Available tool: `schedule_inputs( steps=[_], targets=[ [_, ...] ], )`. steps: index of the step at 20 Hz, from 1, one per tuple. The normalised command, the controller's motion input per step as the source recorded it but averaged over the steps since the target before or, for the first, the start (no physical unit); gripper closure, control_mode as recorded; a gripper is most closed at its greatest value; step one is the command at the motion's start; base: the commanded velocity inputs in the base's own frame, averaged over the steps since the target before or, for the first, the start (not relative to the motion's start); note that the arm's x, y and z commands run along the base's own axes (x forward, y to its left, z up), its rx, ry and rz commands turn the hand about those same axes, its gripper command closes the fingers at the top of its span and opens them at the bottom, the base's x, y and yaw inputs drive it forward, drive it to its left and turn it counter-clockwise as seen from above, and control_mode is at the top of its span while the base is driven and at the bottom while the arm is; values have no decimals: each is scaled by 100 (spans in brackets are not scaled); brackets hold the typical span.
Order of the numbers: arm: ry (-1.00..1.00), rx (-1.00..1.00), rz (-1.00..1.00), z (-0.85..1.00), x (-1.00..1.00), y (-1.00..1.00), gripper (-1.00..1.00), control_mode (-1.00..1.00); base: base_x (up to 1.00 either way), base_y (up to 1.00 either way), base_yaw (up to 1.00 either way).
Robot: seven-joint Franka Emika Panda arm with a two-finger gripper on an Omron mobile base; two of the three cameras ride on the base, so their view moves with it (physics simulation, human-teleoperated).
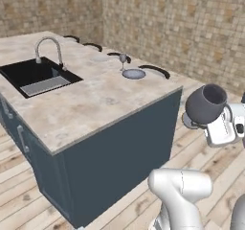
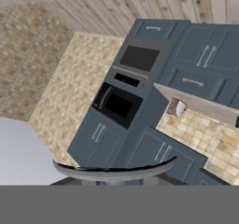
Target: Retrieve the wine glasses from the counter and place one next to each plate.
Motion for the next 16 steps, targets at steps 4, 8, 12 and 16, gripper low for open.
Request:
schedule_inputs(
  steps=[4, 8, 12, 16],
  targets=[
    [0, 0, 0, 0, 0, 0, 100, 100, 55, -100, 7],
    [0, 0, 0, 0, 0, 0, 100, 100, 89, -100, 6],
    [0, 0, 0, 0, 0, 0, 100, 100, 90, -100, 7],
    [0, 0, 0, 0, 0, 0, 100, 100, 86, -100, 8]
  ],
)
